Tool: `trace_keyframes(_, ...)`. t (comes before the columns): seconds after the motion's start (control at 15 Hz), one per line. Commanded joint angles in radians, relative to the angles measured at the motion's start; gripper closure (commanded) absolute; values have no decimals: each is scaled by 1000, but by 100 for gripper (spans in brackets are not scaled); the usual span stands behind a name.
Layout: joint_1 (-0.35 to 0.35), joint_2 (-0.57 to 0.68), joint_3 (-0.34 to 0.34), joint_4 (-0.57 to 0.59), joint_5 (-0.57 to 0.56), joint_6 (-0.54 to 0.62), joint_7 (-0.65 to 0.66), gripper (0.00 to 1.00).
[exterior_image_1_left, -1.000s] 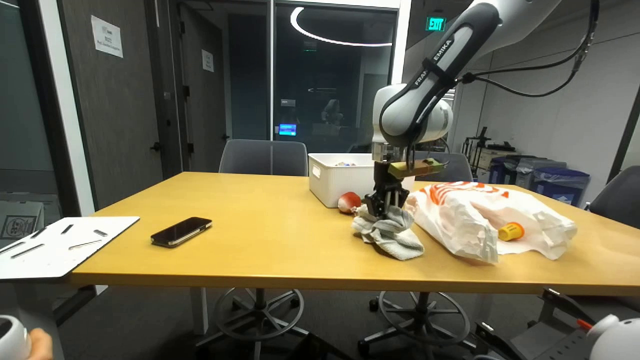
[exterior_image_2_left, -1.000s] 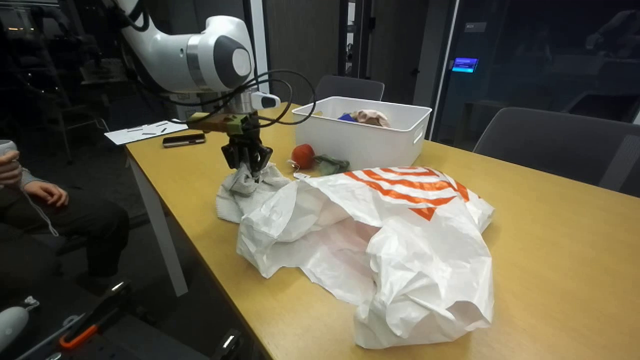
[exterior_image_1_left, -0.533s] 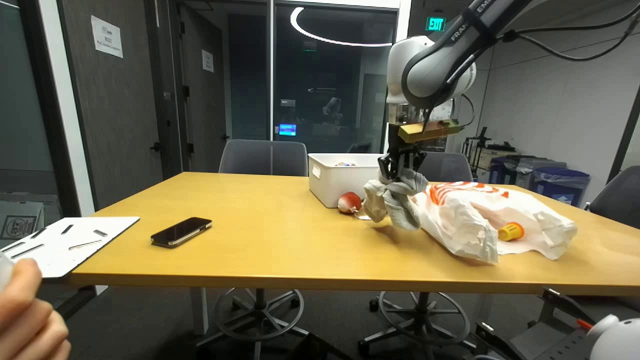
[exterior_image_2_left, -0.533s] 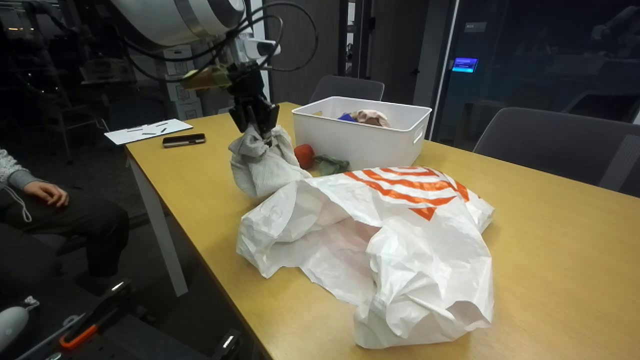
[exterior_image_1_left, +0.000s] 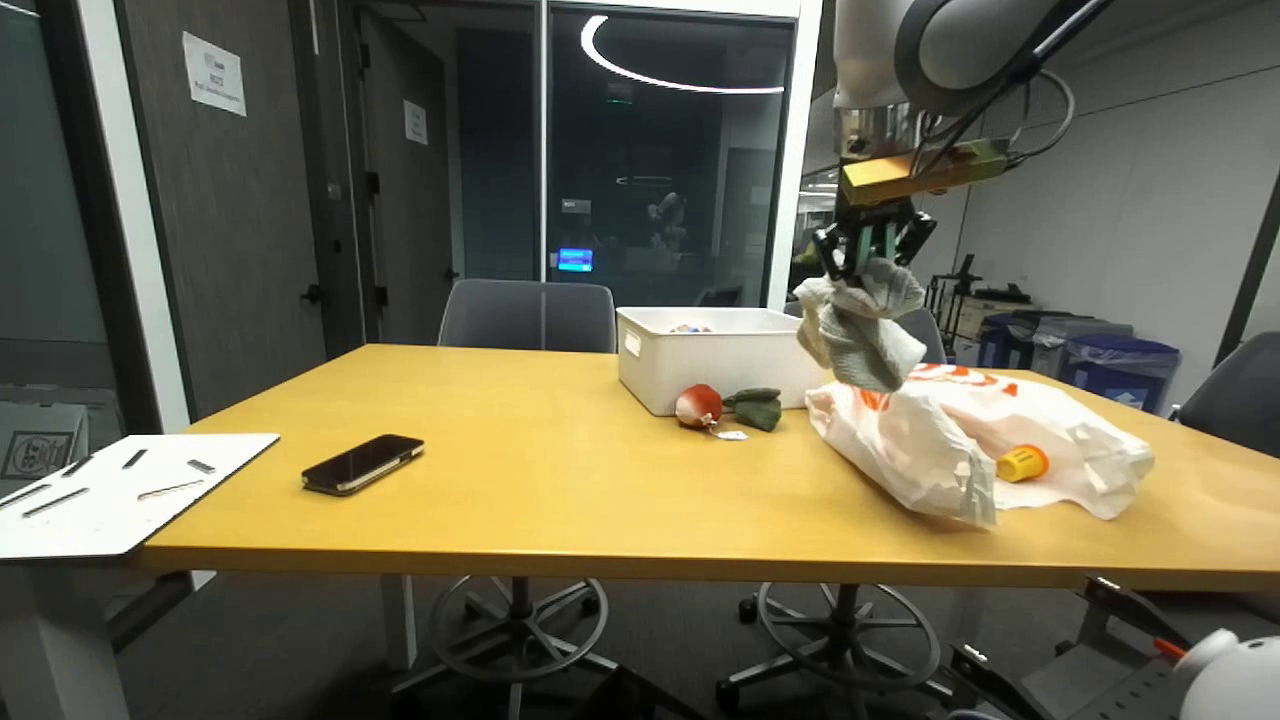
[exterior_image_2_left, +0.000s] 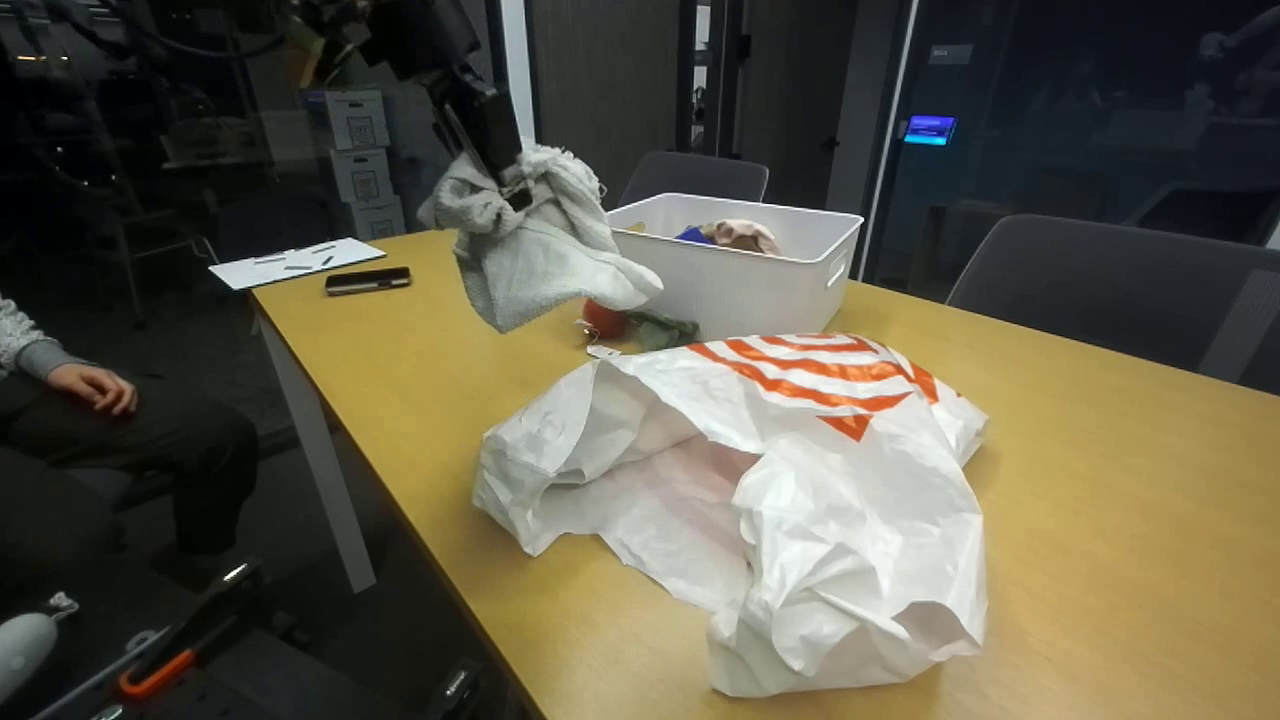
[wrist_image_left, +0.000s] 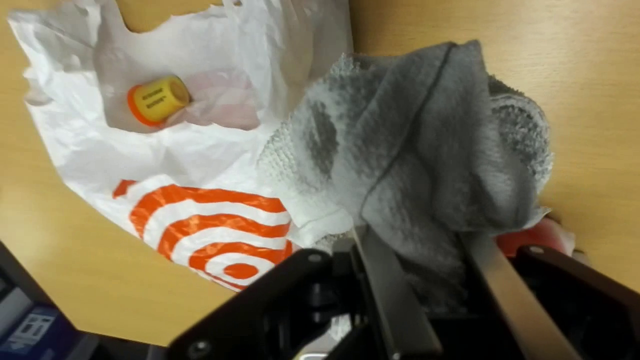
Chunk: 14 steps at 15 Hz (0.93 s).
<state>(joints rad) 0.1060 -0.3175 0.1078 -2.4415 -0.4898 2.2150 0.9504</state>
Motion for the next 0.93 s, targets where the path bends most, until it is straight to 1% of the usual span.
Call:
trace_keyframes(0.0,-52,-172,64,-110,42,-79,131,96)
trace_keyframes(0.27,-79,-281,99,-201,97,-162,252,96)
trace_keyframes(0.6,-104,-378,106,-298,155,-244,381,96)
trace_keyframes(0.8,-118,-373,79,-341,178,-247,374,96)
trace_keyframes(0.87,-132,-325,72,-312,171,-246,351,96)
